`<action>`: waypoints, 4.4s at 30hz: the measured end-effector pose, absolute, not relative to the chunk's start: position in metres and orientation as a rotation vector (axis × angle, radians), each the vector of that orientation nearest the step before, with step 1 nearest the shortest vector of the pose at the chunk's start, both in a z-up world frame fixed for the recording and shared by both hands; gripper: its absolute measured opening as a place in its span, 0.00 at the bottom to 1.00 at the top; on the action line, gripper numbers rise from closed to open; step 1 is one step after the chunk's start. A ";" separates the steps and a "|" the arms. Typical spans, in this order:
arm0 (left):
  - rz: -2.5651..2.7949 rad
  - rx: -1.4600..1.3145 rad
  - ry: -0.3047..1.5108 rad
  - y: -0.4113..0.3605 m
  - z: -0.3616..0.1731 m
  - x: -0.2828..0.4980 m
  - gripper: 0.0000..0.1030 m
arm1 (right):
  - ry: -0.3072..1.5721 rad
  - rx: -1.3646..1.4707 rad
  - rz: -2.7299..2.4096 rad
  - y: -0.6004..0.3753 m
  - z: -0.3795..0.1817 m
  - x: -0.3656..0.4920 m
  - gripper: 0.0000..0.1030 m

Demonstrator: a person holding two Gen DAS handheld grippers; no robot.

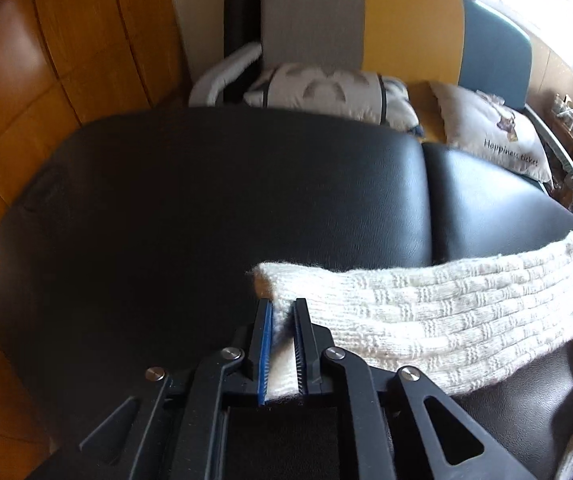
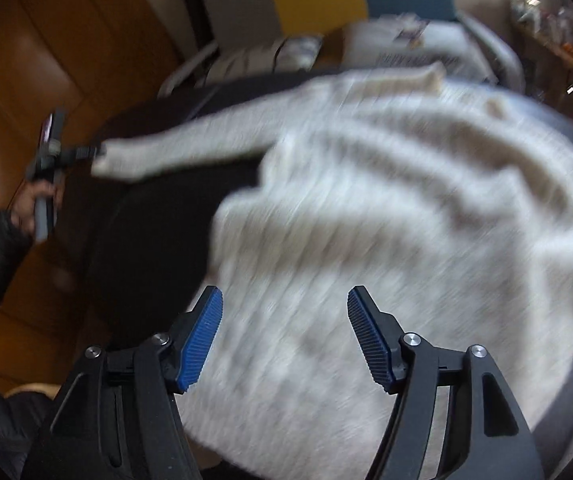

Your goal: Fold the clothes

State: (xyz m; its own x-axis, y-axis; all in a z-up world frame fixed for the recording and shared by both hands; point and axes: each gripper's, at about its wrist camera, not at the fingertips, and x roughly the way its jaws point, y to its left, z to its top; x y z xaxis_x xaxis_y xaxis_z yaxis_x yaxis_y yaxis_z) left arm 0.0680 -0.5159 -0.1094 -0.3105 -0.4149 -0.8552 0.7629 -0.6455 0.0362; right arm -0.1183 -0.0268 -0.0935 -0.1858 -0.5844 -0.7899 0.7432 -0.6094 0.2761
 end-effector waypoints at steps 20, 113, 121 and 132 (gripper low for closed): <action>-2.718 1.128 0.371 -0.334 -0.073 -0.112 0.11 | 0.447 1.247 -2.276 -0.042 -0.105 -0.372 0.48; -2.315 1.135 0.861 -0.470 -0.145 0.064 0.10 | 0.494 1.246 -1.766 -0.114 -0.170 -0.069 0.60; -2.068 1.016 1.123 -0.565 -0.164 0.189 0.22 | 0.451 1.248 -1.802 -0.113 -0.173 -0.068 0.64; -2.024 0.863 1.531 -0.588 -0.204 0.193 0.24 | 0.526 1.270 -1.823 -0.115 -0.171 -0.059 0.72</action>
